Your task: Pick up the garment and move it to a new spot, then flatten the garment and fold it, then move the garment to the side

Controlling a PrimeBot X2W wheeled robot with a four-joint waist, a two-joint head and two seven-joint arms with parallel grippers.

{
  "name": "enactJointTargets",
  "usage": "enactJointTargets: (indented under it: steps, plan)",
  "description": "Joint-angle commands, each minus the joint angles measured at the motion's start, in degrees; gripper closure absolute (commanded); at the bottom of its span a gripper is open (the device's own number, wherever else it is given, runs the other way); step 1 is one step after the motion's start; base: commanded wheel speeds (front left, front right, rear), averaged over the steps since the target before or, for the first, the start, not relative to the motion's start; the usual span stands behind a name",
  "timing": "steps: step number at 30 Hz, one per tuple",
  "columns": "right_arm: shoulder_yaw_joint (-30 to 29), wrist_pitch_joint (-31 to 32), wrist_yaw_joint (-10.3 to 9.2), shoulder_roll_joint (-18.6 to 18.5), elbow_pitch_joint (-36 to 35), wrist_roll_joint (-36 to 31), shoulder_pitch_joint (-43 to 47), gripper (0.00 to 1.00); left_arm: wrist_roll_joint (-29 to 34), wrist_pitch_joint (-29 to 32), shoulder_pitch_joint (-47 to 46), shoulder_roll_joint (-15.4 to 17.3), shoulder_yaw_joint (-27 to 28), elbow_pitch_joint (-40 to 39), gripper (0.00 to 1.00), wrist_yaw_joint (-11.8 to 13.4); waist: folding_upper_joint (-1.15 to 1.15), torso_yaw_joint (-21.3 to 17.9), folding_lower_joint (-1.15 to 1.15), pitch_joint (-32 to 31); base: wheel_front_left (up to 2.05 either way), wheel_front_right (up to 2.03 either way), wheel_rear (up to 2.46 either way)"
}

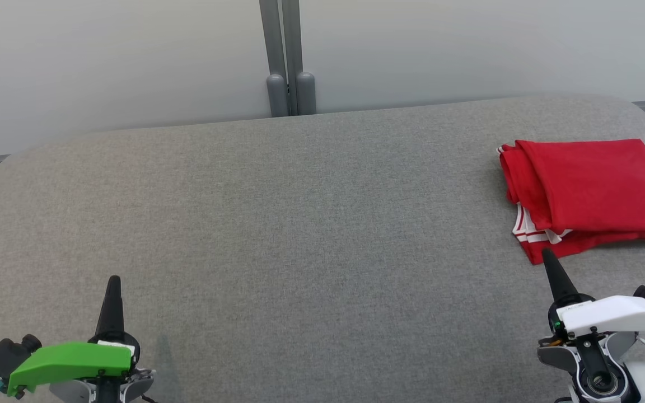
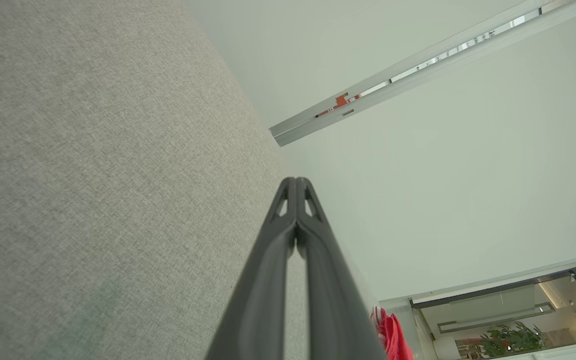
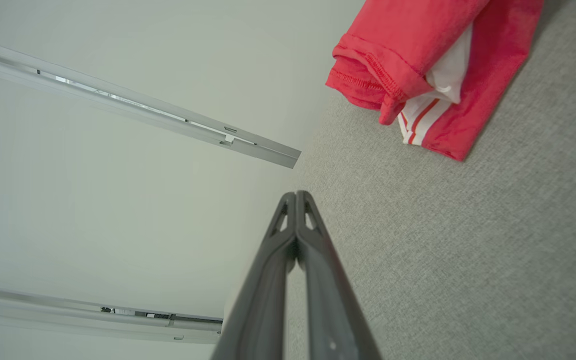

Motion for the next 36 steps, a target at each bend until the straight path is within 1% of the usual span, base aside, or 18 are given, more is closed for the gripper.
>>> enactJointTargets:
  steps: [1, 19, 36]
  plan:
    - [-0.49, 0.43, 0.03, 0.06, -0.74, 1.42, -1.02, 1.0, -1.52, 0.4, -1.51, 0.12, 0.27, -0.68, 1.0, 0.04, 0.0, -0.01, 0.0, 0.01, 0.0, 0.0, 0.0]
    - [-2.15, 2.9, 0.04, 1.22, -1.06, 9.22, -1.08, 1.0, -10.88, 2.85, -2.21, -0.02, 0.91, -1.09, 1.0, 0.05, 0.0, -0.15, 0.0, 0.16, 0.0, 0.0, 0.0]
    - [-3.5, 4.9, 0.04, 2.25, -1.34, 15.65, -1.15, 1.0, -18.41, 4.79, -2.8, -0.15, 1.45, -1.34, 1.0, 0.06, 0.0, -0.29, 0.0, 0.29, 0.0, 0.0, 0.0]
